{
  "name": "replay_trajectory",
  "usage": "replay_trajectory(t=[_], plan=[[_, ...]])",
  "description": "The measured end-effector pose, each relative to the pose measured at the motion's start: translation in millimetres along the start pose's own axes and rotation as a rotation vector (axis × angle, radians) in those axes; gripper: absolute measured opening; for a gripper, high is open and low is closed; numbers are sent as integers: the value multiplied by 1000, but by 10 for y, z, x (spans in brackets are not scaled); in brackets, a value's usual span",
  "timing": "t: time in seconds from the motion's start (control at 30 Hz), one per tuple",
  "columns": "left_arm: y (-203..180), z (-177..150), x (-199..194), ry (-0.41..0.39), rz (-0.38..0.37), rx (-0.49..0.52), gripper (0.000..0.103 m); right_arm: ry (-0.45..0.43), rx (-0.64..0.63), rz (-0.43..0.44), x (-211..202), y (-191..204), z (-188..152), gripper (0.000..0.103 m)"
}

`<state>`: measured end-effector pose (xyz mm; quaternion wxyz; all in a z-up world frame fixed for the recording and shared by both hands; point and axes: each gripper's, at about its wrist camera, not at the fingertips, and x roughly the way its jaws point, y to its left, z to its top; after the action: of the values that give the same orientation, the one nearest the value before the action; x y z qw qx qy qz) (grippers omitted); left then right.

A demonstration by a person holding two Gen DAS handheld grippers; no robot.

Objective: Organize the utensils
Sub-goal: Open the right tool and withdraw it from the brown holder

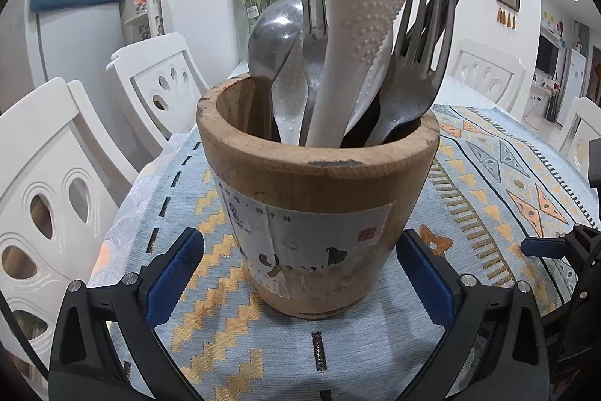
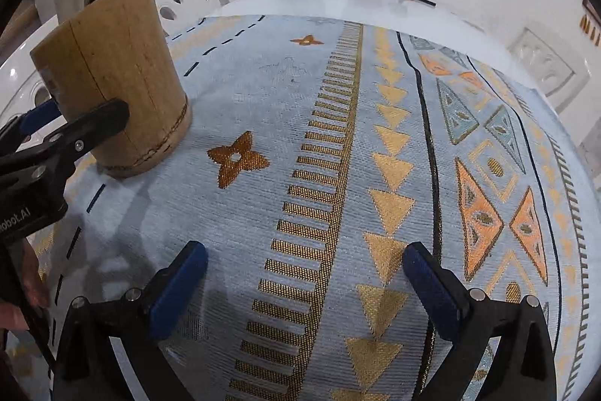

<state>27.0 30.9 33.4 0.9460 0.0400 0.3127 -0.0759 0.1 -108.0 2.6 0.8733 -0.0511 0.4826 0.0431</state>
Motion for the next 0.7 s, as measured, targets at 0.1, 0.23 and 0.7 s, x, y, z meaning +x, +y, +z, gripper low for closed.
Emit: replay_trajectory(t=[0.1, 0.23, 0.7], plan=[[-7, 0, 4, 1, 1, 1, 103, -5, 2, 0, 10, 5, 9, 103], [-16, 1, 44, 20, 0, 6, 103, 0, 2, 0, -11, 27, 5, 103], [-24, -5, 63, 37, -15, 18, 103, -32, 12, -6, -76, 59, -76, 103]])
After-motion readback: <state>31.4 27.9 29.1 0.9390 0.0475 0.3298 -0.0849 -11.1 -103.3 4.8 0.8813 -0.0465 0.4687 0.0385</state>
